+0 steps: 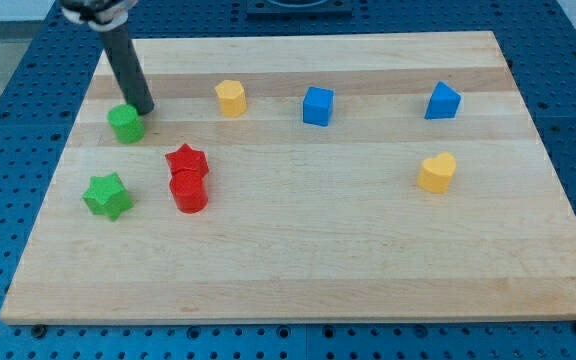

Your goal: Move green circle closer to red star

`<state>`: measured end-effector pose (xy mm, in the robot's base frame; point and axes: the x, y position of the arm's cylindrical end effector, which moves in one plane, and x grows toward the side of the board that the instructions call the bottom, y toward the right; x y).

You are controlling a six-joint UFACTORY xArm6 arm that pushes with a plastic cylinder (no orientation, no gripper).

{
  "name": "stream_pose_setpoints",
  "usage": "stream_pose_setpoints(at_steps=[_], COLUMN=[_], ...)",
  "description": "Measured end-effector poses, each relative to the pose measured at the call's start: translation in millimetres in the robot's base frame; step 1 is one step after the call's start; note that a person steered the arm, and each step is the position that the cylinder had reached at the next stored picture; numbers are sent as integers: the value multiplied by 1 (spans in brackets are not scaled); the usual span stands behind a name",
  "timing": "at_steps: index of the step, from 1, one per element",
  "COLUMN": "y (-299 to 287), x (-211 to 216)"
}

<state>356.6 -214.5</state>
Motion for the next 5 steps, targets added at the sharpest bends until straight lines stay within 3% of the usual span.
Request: stream_pose_setpoints(at_steps=[2,3,5], y=[-58,-75,-42], x=[-26,0,42])
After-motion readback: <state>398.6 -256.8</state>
